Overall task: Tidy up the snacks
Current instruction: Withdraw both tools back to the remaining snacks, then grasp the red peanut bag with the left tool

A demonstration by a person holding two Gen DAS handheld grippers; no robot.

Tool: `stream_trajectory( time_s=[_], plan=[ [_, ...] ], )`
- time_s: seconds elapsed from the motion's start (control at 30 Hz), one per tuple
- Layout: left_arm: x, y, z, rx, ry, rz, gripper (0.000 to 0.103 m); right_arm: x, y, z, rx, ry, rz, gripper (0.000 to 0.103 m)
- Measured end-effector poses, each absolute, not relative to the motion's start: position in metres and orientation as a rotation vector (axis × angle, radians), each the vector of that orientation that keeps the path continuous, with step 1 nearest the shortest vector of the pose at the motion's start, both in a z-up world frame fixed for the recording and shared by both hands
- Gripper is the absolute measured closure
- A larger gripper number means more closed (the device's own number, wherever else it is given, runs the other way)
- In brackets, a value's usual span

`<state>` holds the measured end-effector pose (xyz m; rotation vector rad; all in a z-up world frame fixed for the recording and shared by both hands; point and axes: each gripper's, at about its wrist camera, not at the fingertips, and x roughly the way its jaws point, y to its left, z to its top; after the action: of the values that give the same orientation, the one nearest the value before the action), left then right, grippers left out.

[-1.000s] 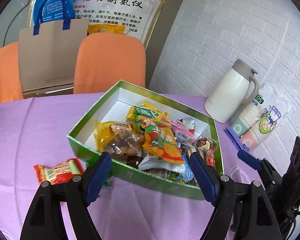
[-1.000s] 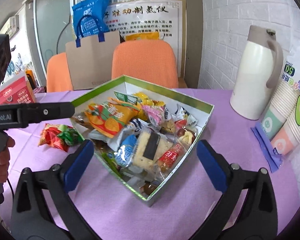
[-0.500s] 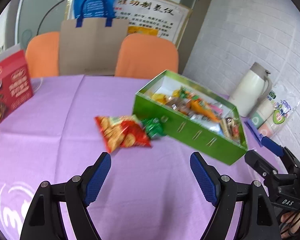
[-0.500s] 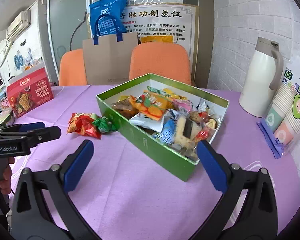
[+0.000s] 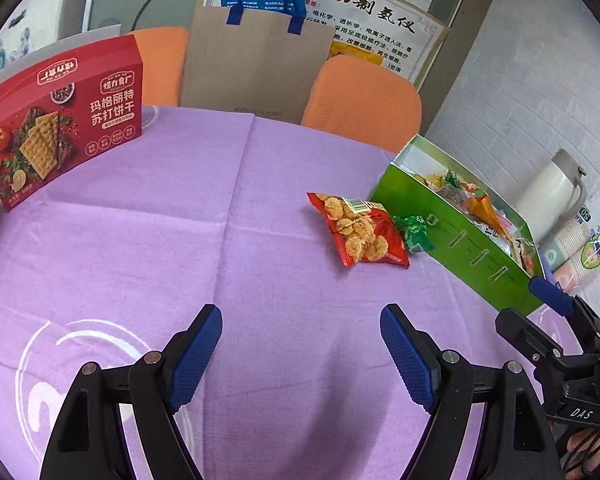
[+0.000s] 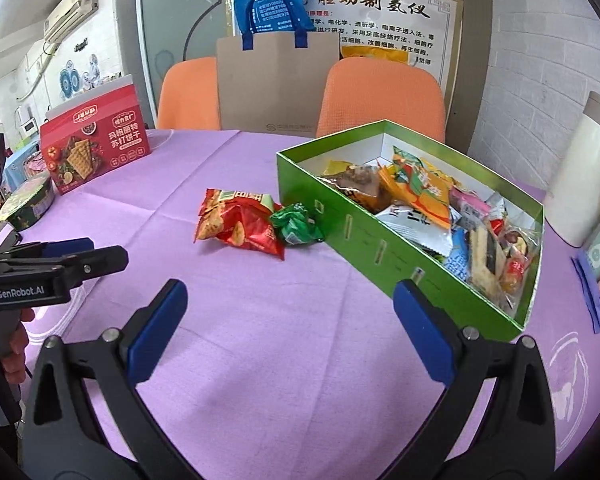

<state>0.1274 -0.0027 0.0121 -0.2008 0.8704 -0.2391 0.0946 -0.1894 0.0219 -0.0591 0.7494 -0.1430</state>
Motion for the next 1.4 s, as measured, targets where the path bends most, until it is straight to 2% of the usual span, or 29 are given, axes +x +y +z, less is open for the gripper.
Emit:
stream_trajectory(
  time_s=[0.27, 0.53, 0.57, 0.63, 0.73, 0.97, 1.17, 1.23, 1.27, 1.3, 1.33, 1.37, 1.4],
  plan=[
    [0.167, -0.018, 0.031, -0.146, 0.833, -0.338, 0.02, 0.118, -0.197, 0.016, 0.031, 0.767, -0.117, 0.001],
    [0.239, -0.069, -0.002, -0.146, 0.984, -0.451, 0.021, 0.119, -0.215, 0.008, 0.106, 0.802, -0.14, 0.001],
    [0.244, -0.072, -0.009, -0.152, 1.002, -0.455, 0.023, 0.119, -0.218, 0.009, 0.112, 0.797, -0.152, 0.001],
    [0.249, -0.071, -0.021, -0.186, 1.026, -0.468, 0.044, 0.12, -0.223, 0.01, 0.125, 0.798, -0.17, 0.001],
    [0.246, -0.059, -0.028, -0.291, 1.039, -0.507, 0.051, 0.125, -0.228, 0.01, 0.162, 0.792, -0.175, 0.001],
    [0.208, -0.03, -0.017, -0.232, 0.992, -0.421, 0.053, 0.153, -0.229, 0.004, 0.274, 0.788, -0.179, 0.001],
    [0.194, -0.006, -0.017, -0.228, 0.991, -0.381, 0.049, 0.191, -0.22, -0.016, 0.276, 0.838, -0.28, 0.001],
    [0.19, -0.004, -0.015, -0.212, 0.986, -0.383, 0.049, 0.2, -0.216, -0.025, 0.258, 0.859, -0.297, 0.006],
    [0.188, -0.005, -0.015, -0.21, 0.984, -0.384, 0.049, 0.203, -0.214, -0.028, 0.242, 0.862, -0.31, 0.017],
    [0.187, -0.004, -0.015, -0.209, 0.983, -0.39, 0.048, 0.204, -0.215, -0.03, 0.233, 0.859, -0.323, 0.037],
    [0.186, -0.003, -0.015, -0.209, 0.985, -0.395, 0.048, 0.204, -0.216, -0.032, 0.229, 0.863, -0.345, 0.044],
    [0.185, -0.002, -0.015, -0.21, 0.985, -0.4, 0.048, 0.202, -0.218, -0.034, 0.232, 0.872, -0.354, 0.058],
    [0.184, -0.001, -0.016, -0.209, 0.988, -0.406, 0.049, 0.2, -0.221, -0.035, 0.243, 0.875, -0.339, 0.06]
  ],
)
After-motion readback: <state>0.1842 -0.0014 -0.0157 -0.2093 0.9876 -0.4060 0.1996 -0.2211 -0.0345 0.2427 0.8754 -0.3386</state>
